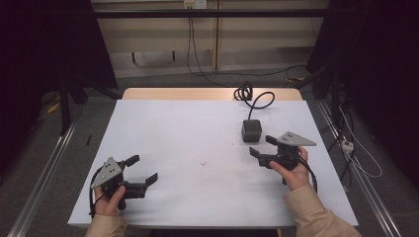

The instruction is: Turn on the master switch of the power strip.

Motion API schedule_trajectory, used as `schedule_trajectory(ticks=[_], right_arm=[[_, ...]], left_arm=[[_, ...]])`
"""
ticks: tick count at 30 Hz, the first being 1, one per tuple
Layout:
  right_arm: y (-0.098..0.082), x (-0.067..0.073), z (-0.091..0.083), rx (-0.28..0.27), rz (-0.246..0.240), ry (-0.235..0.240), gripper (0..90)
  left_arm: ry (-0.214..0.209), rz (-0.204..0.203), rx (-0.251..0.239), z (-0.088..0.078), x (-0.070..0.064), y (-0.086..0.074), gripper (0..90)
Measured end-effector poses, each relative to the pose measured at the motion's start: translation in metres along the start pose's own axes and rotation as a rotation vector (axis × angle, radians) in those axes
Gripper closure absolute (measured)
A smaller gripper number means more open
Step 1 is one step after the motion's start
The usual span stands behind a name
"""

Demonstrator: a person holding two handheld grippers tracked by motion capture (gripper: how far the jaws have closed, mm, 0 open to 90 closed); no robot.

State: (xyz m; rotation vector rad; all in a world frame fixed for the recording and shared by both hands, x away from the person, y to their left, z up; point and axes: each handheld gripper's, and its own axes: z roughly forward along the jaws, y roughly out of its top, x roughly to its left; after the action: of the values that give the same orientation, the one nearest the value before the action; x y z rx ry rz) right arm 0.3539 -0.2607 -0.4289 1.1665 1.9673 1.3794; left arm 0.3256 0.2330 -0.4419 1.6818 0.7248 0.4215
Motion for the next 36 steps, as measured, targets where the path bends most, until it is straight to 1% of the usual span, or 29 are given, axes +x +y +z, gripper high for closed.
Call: schedule_trajectory(ticks=[5,9,12,15,20,25,30,36], right_arm=[[-0.004,0.004,-0.009,-0.008,-0.027,0.009,18.2],[-0.01,0.006,-0.016,-0.007,-0.031,0.009,17.9],[-0.013,0.007,-0.021,-0.005,-0.045,0.015,17.4],[-0.018,0.007,-0.025,0.0,-0.053,0.009,16.8],[-0.025,0.005,-0.03,0.015,-0.05,0.0,16.1],[-0.031,0.007,-0.035,0.026,-0.058,0.001,16.0],[-0.036,0.009,-0.04,0.031,-0.067,0.005,15.9],[-0.042,0.009,-0.045,0.035,-0.066,-0.006,15.8]], left_arm=[[-0.001,0.002,0.002,0.0,0.0,0.0,3.8],[0.0,0.001,0.001,-0.001,-0.001,0.001,3.8],[-0.001,0.002,-0.001,0.0,-0.001,0.0,3.8],[-0.001,0.003,-0.001,0.0,-0.001,0.001,3.8],[-0.001,0.003,-0.001,0.0,-0.001,0.001,3.8],[0.0,0.002,-0.002,-0.001,-0.001,0.001,3.8],[0.0,0.002,-0.002,-0.001,-0.001,0.001,3.9],[0.001,0.005,0.0,0.0,-0.001,0.001,3.8]])
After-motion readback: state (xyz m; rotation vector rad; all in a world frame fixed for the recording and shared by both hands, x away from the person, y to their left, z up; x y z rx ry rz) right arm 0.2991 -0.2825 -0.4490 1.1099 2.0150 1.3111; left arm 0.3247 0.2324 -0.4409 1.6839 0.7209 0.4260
